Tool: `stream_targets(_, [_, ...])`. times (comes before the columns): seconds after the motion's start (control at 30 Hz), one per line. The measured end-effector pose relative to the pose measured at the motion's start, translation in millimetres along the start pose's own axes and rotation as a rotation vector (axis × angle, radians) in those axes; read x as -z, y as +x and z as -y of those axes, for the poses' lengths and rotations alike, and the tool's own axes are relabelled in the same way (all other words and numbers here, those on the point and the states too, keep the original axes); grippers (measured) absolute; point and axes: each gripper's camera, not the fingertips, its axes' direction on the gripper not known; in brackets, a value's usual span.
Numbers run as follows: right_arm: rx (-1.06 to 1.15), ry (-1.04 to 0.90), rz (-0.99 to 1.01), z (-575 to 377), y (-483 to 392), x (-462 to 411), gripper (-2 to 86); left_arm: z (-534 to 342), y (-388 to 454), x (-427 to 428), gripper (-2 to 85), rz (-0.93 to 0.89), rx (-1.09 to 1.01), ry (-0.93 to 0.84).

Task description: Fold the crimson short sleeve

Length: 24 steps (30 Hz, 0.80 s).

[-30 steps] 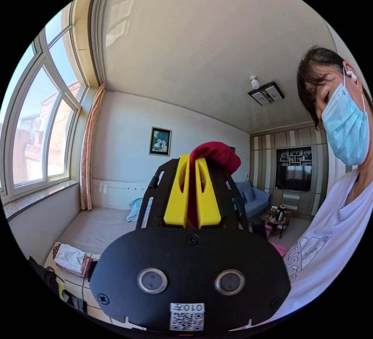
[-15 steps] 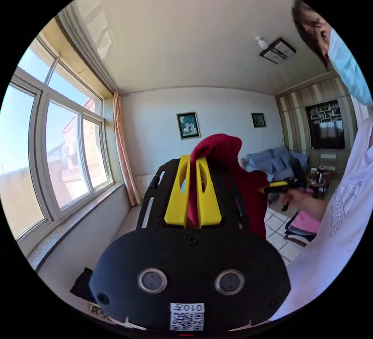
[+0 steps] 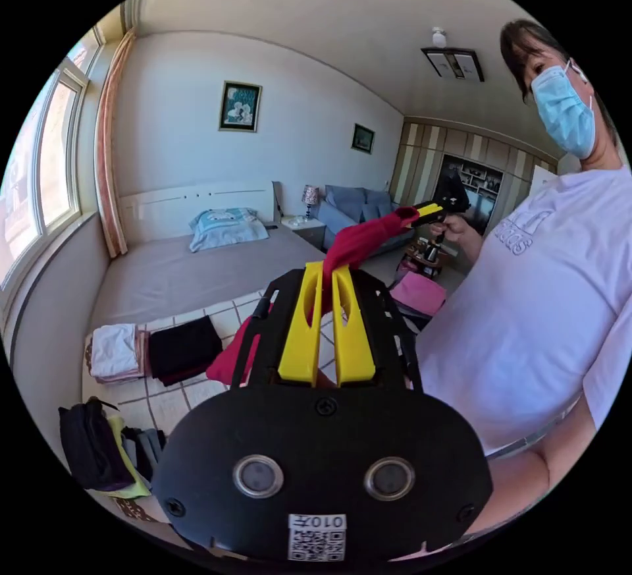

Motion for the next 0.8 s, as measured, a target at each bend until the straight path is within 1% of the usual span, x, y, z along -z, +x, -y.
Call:
stream_targets(0.03, [-0.062, -0.049, 0.077, -12.0, -1.2, -14.0, 0.9, -7.0, 0.8, -5.9, -0.2, -0.022, 0.016, -0.015])
stream_targets(0.1, [-0.135, -0.103, 0.127, -21.6, -4.3, -23.4, 1.0, -22.0, 4.6, -23.4, -0.2, -0.111, 0.063, -0.057])
stream_targets(0.17, [-0.15, -0.082, 0.13, -16.9, -8.6, -11.4, 1.0, -13.8, 7.5, -26.9, -0.2, -0.138, 0.053, -0.069])
stream_targets(0.23, [-0.097, 0.007, 0.083, 7.2, -14.3, 25.6, 1.1, 12.3, 8.1, -19.4, -0.2, -0.122, -0.006, -0.046])
stream_targets(0.33, [-0.007, 0.128, -0.014, 43.8, -14.9, 54.9, 1.1, 67.8, -4.9, -8.1, -0.2, -0.086, -0.106, 0.006])
stream_targets(0.4, [0.013, 0.128, -0.081, 66.0, -1.0, 38.1, 1.1, 97.9, -36.4, -33.5, -0.1, -0.058, -0.138, -0.04])
stream_targets(0.43, [-0.038, 0.073, -0.08, 83.3, 20.7, 11.1, 1.1, 102.0, -48.1, -46.8, -0.1, -0.051, -0.141, -0.066])
stream_targets(0.47, [-0.081, 0.033, -0.059, 92.7, 34.3, -5.5, 1.1, 105.9, -79.2, -82.9, 0.0, -0.052, -0.113, -0.137])
stream_targets(0.5, [-0.166, -0.03, -0.015, 110.2, 60.8, -39.2, 1.1, 105.4, -118.0, -124.3, 0.0, -0.086, -0.011, -0.205])
stream_targets(0.53, [-0.225, -0.068, -0.024, 126.8, 79.9, -65.4, 1.1, 104.3, -138.2, -144.2, 0.0, -0.111, 0.062, -0.228])
stream_targets(0.57, [-0.234, -0.082, -0.05, 135.6, 85.7, -73.9, 1.1, 104.7, -172.3, -176.8, -0.1, -0.168, 0.185, -0.246])
stream_targets(0.63, [-0.218, -0.094, -0.211, 175.4, 92.1, -74.0, 1.1, 120.2, -199.0, -198.7, -0.1, -0.162, 0.213, -0.183])
stream_targets(0.67, [-0.214, -0.069, -0.244, 185.1, 91.3, -66.2, 1.1, 140.3, -205.7, -201.4, -0.1, -0.126, 0.195, -0.137])
stream_targets(0.73, [-0.217, 0.07, -0.338, 212.8, 87.7, -24.4, 1.1, 177.6, -202.9, -196.6, -0.1, -0.06, 0.096, -0.083])
stream_targets(0.8, [-0.225, 0.17, -0.352, 222.2, 84.9, 2.9, 1.1, 218.3, -189.1, -188.8, 0.0, -0.011, -0.094, -0.052])
